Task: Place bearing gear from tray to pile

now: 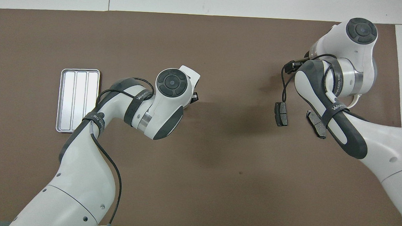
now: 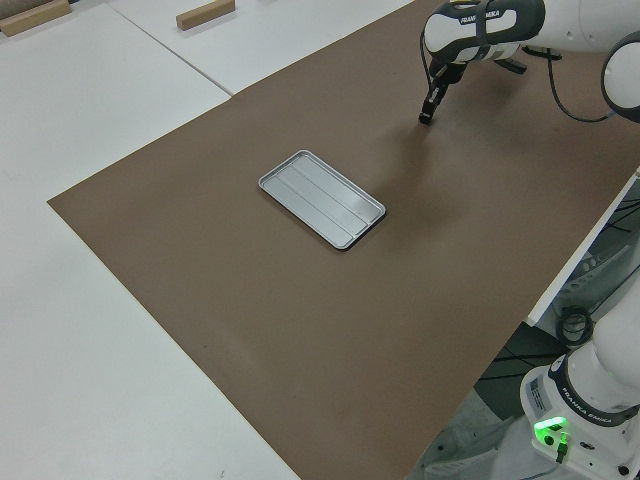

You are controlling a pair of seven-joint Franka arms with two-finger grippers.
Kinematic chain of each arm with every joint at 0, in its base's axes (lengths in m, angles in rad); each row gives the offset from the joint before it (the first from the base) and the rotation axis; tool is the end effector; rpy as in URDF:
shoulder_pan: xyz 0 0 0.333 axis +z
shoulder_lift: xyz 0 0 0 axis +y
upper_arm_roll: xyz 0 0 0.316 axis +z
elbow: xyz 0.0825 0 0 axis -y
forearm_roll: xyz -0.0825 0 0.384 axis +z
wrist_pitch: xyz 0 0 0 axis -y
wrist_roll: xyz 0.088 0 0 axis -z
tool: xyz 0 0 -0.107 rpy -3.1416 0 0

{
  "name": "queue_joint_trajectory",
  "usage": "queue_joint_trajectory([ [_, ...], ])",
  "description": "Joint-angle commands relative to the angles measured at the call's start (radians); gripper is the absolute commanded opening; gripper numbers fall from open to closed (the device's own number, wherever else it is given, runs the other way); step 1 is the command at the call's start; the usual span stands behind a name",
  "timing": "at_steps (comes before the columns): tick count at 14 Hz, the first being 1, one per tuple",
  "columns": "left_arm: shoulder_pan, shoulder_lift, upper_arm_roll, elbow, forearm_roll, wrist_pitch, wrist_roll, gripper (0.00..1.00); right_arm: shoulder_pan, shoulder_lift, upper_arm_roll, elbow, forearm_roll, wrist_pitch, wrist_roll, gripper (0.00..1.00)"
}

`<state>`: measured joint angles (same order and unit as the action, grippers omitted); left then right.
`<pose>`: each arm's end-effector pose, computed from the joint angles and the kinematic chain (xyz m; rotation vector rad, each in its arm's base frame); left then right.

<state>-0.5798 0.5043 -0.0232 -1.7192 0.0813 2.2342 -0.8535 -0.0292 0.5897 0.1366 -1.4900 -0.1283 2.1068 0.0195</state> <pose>0.5535 -0.3763 0.2962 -3.0924 -0.3161 -0.0677 0.7089 0.0540 0.3331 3.1010 0.1981 0.0552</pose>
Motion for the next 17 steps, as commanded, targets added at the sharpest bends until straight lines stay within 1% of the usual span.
queue_joint_trajectory([
  [1, 0.017, -0.013, 0.008, 0.007, 0.032, -0.037, 0.016, 1.0, 0.06, -0.096, 0.012, 0.011, 0.001, -0.138, 0.146, 1.0],
  [3, 0.038, -0.059, 0.005, 0.032, 0.019, -0.132, 0.057, 1.0, 0.132, -0.111, 0.014, 0.051, 0.007, -0.214, 0.303, 1.0],
  [4, 0.057, -0.097, 0.005, 0.032, 0.0, -0.171, 0.082, 1.0, 0.17, -0.113, 0.014, 0.065, 0.007, -0.243, 0.41, 1.0],
  [5, 0.101, -0.146, 0.0, 0.032, -0.032, -0.204, 0.127, 1.0, 0.213, -0.114, 0.014, 0.069, 0.013, -0.252, 0.527, 1.0],
  [7, 0.147, -0.251, 0.012, 0.05, -0.066, -0.295, 0.209, 1.0, 0.296, -0.117, 0.014, 0.069, 0.047, -0.242, 0.736, 1.0],
  [9, 0.253, -0.361, 0.013, 0.056, -0.055, -0.361, 0.287, 1.0, 0.38, -0.111, 0.014, 0.069, 0.045, -0.226, 0.929, 1.0],
  [10, 0.318, -0.424, 0.013, 0.055, -0.055, -0.381, 0.368, 1.0, 0.426, -0.097, 0.014, 0.069, 0.038, -0.222, 1.017, 1.0],
  [11, 0.393, -0.484, 0.013, 0.043, -0.055, -0.384, 0.463, 1.0, 0.477, -0.058, 0.011, 0.089, 0.029, -0.206, 1.095, 1.0],
  [12, 0.472, -0.521, 0.011, 0.049, -0.057, -0.378, 0.543, 1.0, 0.506, -0.012, 0.008, 0.129, 0.026, -0.191, 1.166, 1.0],
  [13, 0.539, -0.539, 0.014, 0.058, -0.057, -0.383, 0.626, 1.0, 0.534, 0.036, 0.003, 0.167, 0.019, -0.185, 1.225, 1.0],
  [14, 0.579, -0.57, 0.016, 0.056, -0.058, -0.389, 0.716, 1.0, 0.549, 0.076, 0.005, 0.215, 0.0, -0.185, 1.267, 1.0],
  [15, 0.607, -0.587, 0.016, 0.056, -0.061, -0.413, 0.772, 1.0, 0.555, 0.097, 0.006, 0.229, -0.007, -0.177, 1.298, 1.0],
  [16, 0.633, -0.592, 0.017, 0.058, -0.069, -0.439, 0.783, 1.0, 0.56, 0.111, 0.008, 0.229, -0.007, -0.151, 1.327, 1.0],
  [17, 0.632, -0.593, 0.013, 0.053, -0.069, -0.479, 0.781, 1.0, 0.577, 0.13, 0.006, 0.229, -0.008, -0.128, 1.35, 1.0],
])
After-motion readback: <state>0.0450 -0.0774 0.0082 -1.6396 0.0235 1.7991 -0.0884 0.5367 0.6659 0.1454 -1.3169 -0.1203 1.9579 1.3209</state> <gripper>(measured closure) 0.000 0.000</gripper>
